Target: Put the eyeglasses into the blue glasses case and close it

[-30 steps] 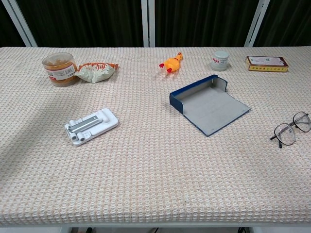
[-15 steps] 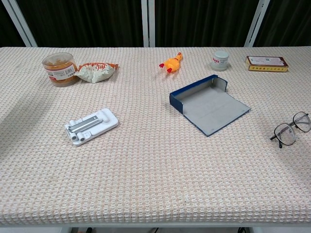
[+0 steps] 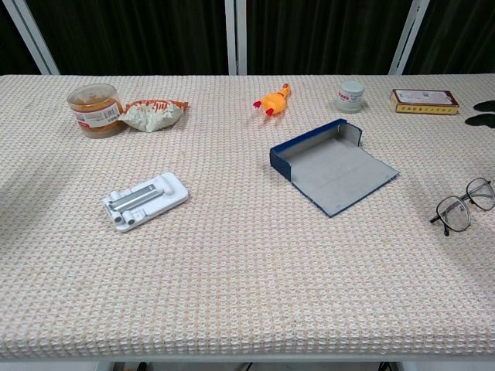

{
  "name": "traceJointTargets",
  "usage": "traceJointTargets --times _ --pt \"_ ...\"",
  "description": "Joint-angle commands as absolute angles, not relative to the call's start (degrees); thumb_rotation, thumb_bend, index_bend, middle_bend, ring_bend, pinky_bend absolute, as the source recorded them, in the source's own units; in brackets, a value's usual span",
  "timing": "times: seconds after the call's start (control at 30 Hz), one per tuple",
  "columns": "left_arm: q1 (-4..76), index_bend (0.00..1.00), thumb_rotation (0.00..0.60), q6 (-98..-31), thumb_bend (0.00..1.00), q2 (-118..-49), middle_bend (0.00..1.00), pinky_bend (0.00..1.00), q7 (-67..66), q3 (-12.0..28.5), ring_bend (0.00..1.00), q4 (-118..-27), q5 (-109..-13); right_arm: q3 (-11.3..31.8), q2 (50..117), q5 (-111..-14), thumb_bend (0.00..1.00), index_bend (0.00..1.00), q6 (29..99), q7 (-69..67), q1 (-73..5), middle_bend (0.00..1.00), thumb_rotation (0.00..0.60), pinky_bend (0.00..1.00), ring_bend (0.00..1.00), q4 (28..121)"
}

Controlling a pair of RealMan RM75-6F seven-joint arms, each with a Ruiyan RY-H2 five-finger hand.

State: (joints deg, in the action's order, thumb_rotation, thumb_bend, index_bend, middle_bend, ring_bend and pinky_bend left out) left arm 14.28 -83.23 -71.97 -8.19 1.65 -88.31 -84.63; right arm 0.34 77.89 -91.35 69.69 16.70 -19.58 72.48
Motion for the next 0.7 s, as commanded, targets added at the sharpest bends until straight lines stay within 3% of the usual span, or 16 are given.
traceJointTargets --times 0.03,0.47,0.7 --pt "13.89 0.0 0.351 -83.25 0.06 -72.18 0.03 0.14 -7.78 1.39 0.0 -88.08 -84.87 -0.11 78.86 -91.57 0.26 0.15 69.04 15.51 -20.05 0.0 0.6 0.0 0.0 71.33" --pt "13.94 0.0 0.359 -80.8 0.06 -73.45 0.03 0.14 -5.38 1.55 0.0 -85.5 -84.68 -0.9 81.46 -91.85 0.29 0.32 66.19 11.9 -22.02 0.0 0.6 0.0 0.0 67.85" --pt "13.95 0.0 0.435 -80.11 0.06 -73.66 0.03 0.14 -5.18 1.97 0.0 -84.99 -84.3 -0.62 82.88 -91.27 0.3 0.38 64.41 11.53 -23.44 0.0 0.6 0.0 0.0 66.87"
